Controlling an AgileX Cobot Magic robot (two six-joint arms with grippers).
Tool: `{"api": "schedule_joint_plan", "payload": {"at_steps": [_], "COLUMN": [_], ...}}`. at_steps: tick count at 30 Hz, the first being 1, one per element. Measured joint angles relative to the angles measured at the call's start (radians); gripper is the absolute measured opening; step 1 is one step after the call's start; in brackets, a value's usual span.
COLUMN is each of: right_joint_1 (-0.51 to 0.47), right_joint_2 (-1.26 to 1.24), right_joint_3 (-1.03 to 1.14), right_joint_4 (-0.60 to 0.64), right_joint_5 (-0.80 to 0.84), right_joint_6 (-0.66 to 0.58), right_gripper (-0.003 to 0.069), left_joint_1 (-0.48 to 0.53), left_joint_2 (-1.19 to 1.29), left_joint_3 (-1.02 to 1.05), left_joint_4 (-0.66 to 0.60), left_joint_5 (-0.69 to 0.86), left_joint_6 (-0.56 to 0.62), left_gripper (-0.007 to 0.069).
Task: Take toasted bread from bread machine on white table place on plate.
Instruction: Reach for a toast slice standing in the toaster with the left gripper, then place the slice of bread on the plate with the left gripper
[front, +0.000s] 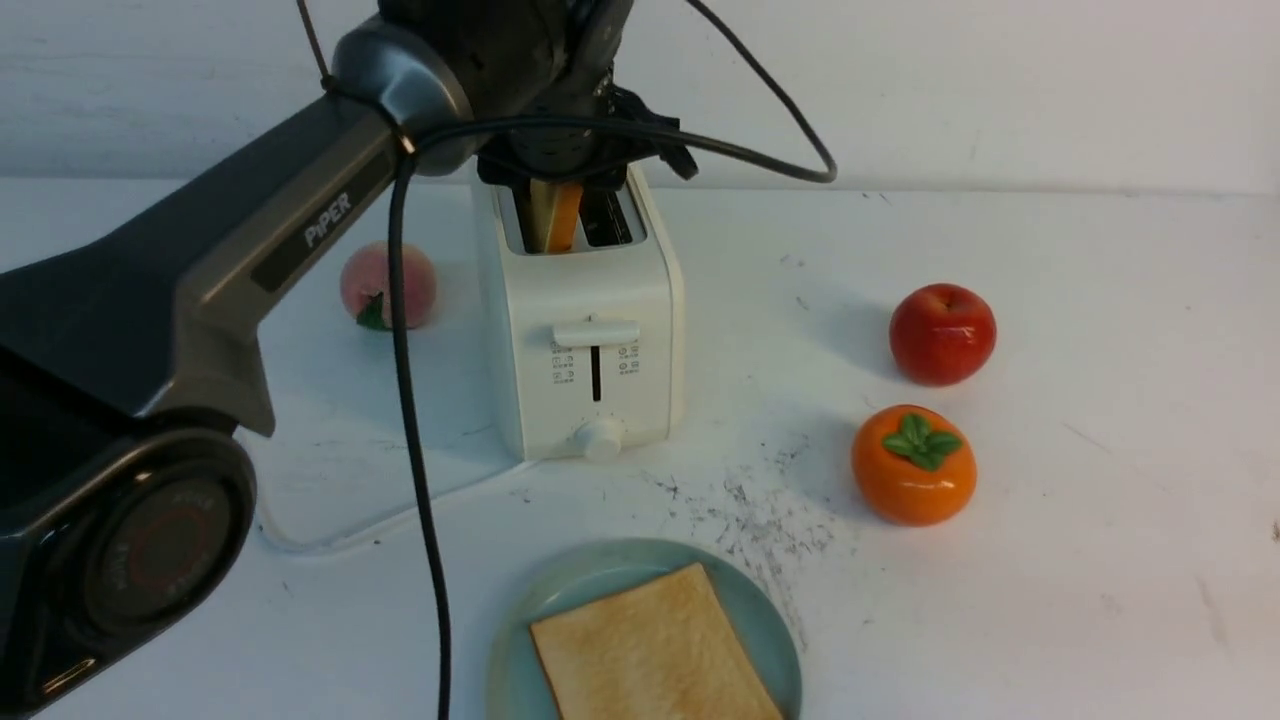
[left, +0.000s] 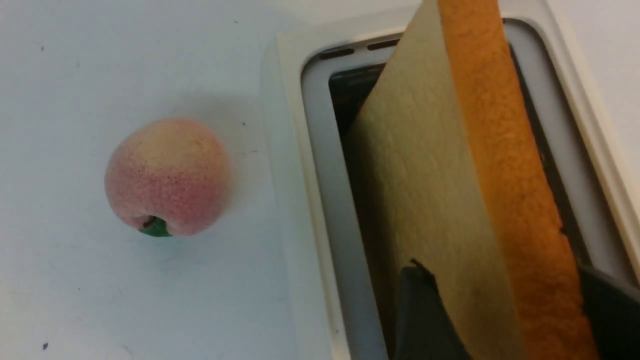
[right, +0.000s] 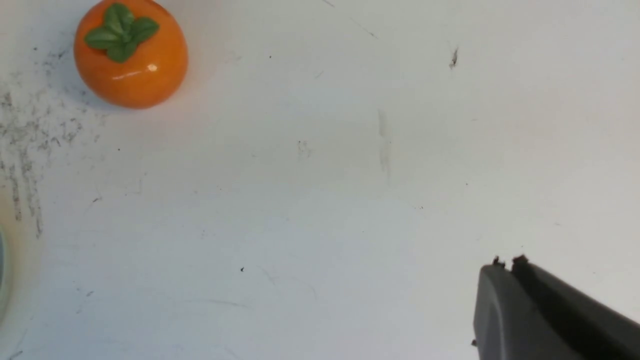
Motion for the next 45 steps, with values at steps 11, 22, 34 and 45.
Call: {"api": "schedule_joint_plan", "payload": {"at_steps": [11,22,34,45], "right_joint_1": [0.0,0.0,0.0,0.0], "right_joint_2": [0.0,0.0,0.0,0.0], "right_joint_3": [0.0,0.0,0.0,0.0], "right_joint_4": [0.0,0.0,0.001,0.034], "right_joint_5": [-0.001,-0.001,-0.023,-0.023], "right_joint_6": [0.0,0.0,0.0,0.0], "right_gripper": [0.0034,0.0044,0.0057,0.0071], "left_joint_1": [0.001,0.001,0.001,0.001], "left_joint_2": [-0.02,-0.5,-0.993,-1.161], "left_joint_3": [0.004,-0.01,0.491,1.428], "left_joint_4": [0.053,-0.111,-0.462,-0.908], "left_joint_5": [-0.064,0.012,0.186,-0.346], "left_joint_6": [0.0,0.07,0.324,0.431], "left_gripper": [0.0078,0.0078,0.0078,0.0078]}}
